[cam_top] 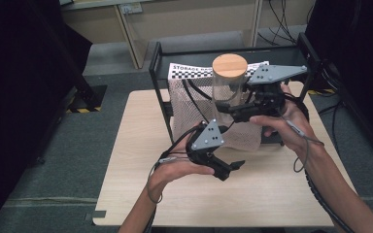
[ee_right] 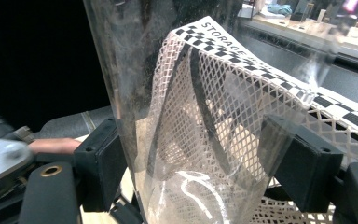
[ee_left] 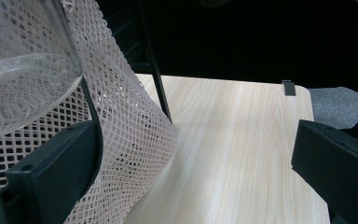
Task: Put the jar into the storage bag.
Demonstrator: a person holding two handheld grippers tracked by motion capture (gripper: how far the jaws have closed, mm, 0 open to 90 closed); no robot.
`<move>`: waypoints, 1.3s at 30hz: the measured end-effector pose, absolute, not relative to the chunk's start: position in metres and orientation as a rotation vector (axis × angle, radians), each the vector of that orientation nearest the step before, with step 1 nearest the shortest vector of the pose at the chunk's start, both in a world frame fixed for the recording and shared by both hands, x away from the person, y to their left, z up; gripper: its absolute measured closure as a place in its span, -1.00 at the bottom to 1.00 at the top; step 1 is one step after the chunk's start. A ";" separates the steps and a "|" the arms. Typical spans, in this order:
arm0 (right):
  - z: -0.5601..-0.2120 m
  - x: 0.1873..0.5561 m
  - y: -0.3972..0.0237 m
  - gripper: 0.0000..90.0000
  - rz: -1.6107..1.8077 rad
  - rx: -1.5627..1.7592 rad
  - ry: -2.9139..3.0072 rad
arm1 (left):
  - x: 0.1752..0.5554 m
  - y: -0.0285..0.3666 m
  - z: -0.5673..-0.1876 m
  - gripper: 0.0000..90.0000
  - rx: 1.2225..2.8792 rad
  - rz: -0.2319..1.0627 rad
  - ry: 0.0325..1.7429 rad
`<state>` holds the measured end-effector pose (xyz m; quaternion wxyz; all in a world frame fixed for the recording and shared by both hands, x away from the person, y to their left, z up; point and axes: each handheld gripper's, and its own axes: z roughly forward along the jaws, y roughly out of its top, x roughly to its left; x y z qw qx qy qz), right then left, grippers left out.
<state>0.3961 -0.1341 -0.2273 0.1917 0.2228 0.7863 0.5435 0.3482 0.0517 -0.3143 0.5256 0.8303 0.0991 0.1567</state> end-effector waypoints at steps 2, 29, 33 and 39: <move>-0.229 0.398 -0.132 -0.44 1.522 0.634 2.213 | 0.348 0.052 -0.314 -0.99 1.985 0.374 0.238; -0.269 0.407 -0.122 -0.44 1.529 0.645 2.238 | 0.347 0.050 -0.313 -0.99 1.989 0.375 0.235; -0.271 0.408 -0.122 -0.44 1.543 0.649 2.236 | 0.347 0.050 -0.313 -0.99 1.988 0.376 0.234; -0.274 0.410 -0.123 -0.44 1.550 0.664 2.232 | 0.348 0.050 -0.313 -0.99 1.986 0.375 0.236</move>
